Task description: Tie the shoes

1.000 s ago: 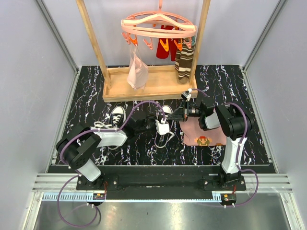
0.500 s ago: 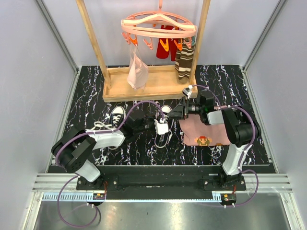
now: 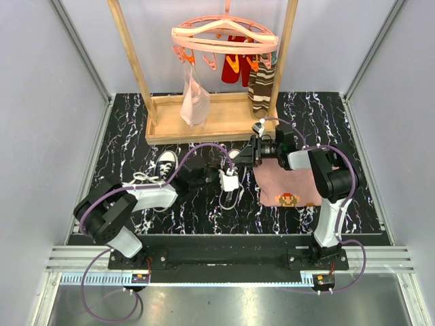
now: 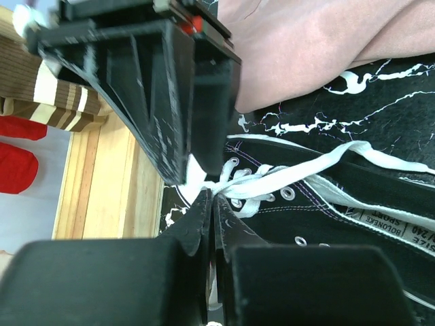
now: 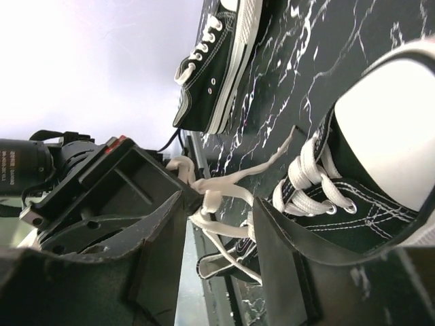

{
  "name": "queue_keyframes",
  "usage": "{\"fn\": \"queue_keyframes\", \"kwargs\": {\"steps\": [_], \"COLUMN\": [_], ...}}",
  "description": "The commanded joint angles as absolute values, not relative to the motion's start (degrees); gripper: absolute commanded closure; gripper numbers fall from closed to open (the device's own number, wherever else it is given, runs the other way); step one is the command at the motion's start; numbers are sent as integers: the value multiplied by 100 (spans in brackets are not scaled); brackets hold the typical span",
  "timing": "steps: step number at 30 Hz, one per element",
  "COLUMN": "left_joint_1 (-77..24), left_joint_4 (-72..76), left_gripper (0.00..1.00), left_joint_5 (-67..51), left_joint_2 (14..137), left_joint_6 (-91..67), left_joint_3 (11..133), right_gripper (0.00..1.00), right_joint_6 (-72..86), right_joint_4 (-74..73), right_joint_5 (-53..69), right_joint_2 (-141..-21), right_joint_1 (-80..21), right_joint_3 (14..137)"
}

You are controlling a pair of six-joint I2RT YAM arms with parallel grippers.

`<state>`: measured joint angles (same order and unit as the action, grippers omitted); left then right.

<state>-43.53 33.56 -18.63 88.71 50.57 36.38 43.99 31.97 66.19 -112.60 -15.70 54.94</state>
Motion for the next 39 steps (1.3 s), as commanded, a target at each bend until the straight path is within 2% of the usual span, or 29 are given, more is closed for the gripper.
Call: {"fn": "queue_keyframes", "kwargs": {"steps": [1,3,6,10,13,14,16,22,25,30,34,39], "left_joint_1": [-4316,-4324,-4324,-4324,-4316,-4324,-4324,-4316,-4316,-4316,-4272,-4052], "left_joint_4": [3726,3718,3700,3700,3700,3700,3700,3604,3437,3244,2892,1980], "left_gripper": [99,99,99,99,99,99,99,95,80,64,60,60], "left_joint_5": [-2048,-2057,-2065,-2065,-2066,-2057,-2048,-2057,-2100,-2109,-2144,-2364], "left_joint_2": [8903,8895,8912,8938,8973,8982,8965,8912,8842,8745,8456,8078], "left_joint_6": [5106,5106,5107,5115,5124,5124,5115,5142,5142,5115,5010,4808], "left_joint_3": [3753,3770,3779,3797,3814,3814,3814,3788,3771,3744,3779,3850], "right_gripper": [48,48,55,67,83,92,99,100,100,100,100,100], "right_joint_6": [4755,4746,4833,5009,5124,5133,5124,4949,4685,4465,4456,4421], "right_joint_4": [3674,3683,3796,3964,4095,4122,4122,3886,3596,3410,3401,3384], "right_joint_5": [6715,6697,6750,6838,6882,6899,6908,6777,6654,6548,6513,6443], "right_joint_2": [-11338,-11347,-11347,-11338,-11338,-11338,-11303,-11083,-10943,-10767,-10696,-10661], "right_joint_1": [-1722,-1749,-1758,-1767,-1758,-1767,-1758,-1696,-1617,-1521,-1485,-1477], "right_joint_3": [5555,5546,5528,5458,5397,5388,5370,5221,5186,5107,5080,5089]}}
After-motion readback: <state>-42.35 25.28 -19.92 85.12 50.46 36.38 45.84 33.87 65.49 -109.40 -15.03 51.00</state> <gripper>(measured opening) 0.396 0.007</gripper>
